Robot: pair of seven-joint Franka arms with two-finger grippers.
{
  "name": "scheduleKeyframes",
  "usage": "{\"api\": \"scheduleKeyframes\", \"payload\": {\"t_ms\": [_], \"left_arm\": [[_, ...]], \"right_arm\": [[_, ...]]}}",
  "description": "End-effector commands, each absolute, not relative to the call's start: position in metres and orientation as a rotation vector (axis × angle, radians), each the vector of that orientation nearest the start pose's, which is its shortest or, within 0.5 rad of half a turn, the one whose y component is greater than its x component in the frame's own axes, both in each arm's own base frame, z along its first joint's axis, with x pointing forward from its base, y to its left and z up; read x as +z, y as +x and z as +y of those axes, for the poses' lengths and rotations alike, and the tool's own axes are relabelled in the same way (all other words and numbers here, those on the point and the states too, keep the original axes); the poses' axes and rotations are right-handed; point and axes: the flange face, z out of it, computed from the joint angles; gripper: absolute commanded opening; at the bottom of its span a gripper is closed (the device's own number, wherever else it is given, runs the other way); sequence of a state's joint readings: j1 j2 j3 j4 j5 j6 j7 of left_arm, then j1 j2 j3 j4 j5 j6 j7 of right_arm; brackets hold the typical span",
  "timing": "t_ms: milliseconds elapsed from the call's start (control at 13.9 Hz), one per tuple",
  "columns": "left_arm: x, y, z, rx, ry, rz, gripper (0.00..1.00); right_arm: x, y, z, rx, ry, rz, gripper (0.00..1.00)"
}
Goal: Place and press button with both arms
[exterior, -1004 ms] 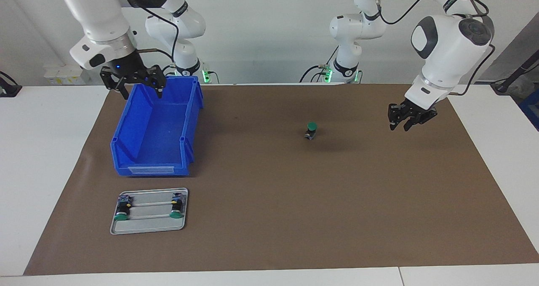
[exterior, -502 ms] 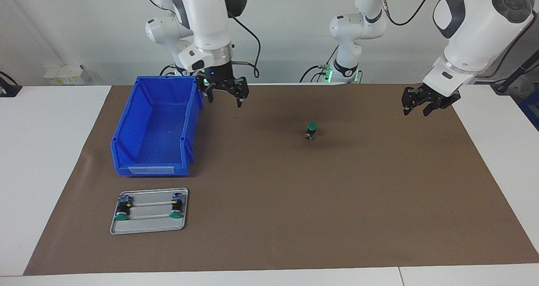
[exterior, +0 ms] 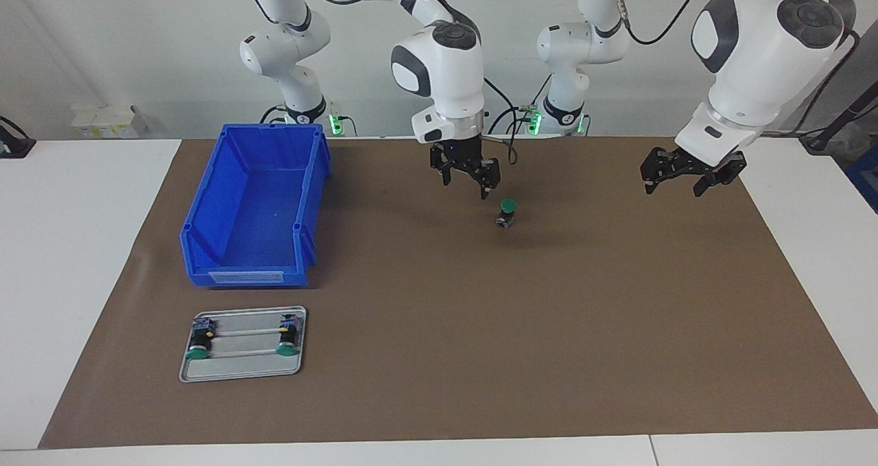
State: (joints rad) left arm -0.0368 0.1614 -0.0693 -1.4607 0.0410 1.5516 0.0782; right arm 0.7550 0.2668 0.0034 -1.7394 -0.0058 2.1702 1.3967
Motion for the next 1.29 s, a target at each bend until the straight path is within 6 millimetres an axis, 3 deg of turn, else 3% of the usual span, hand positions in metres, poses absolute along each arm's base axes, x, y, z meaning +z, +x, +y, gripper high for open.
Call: {"api": "scheduleKeyframes", "payload": {"t_ms": [0,143,215,430,646,861,932,1004,1076,1219], "left_arm": [[0.585,0.588,-0.06,0.061,-3.144,0.292,1.0],[0.588,0.595,-0.062,-0.024,-3.147,0.303,1.0],[0.589,0.598,-0.063,-0.063,-3.147,0.305,1.0],[0.589,0.599,-0.063,-0.085,-3.145,0.314,1.0],[0.582,0.592,-0.058,-0.057,-3.136,0.377,1.0],[0.577,0.583,-0.057,-0.073,-3.133,0.374,1.0],[0.577,0.584,-0.057,-0.076,-3.134,0.371,1.0],[0.577,0.583,-0.057,-0.073,-3.134,0.371,1.0],[0.577,0.584,-0.056,-0.076,-3.134,0.369,1.0],[0.577,0.584,-0.056,-0.078,-3.134,0.369,1.0]], "right_arm": [[0.407,0.472,0.486,-0.118,-2.827,0.99,1.0],[0.363,0.448,0.52,-0.121,-2.885,0.934,1.0],[0.348,0.444,0.528,-0.161,-2.895,0.922,1.0],[0.348,0.449,0.528,-0.185,-2.874,0.919,1.0],[0.319,0.444,0.54,-0.188,-2.871,0.885,1.0],[0.319,0.446,0.539,-0.194,-2.863,0.882,1.0],[0.318,0.445,0.539,-0.192,-2.87,0.875,0.94],[0.317,0.445,0.538,-0.192,-2.871,0.872,0.81],[0.316,0.444,0.538,-0.19,-2.877,0.867,0.6],[0.314,0.442,0.539,-0.182,-2.879,0.867,0.0]]}}
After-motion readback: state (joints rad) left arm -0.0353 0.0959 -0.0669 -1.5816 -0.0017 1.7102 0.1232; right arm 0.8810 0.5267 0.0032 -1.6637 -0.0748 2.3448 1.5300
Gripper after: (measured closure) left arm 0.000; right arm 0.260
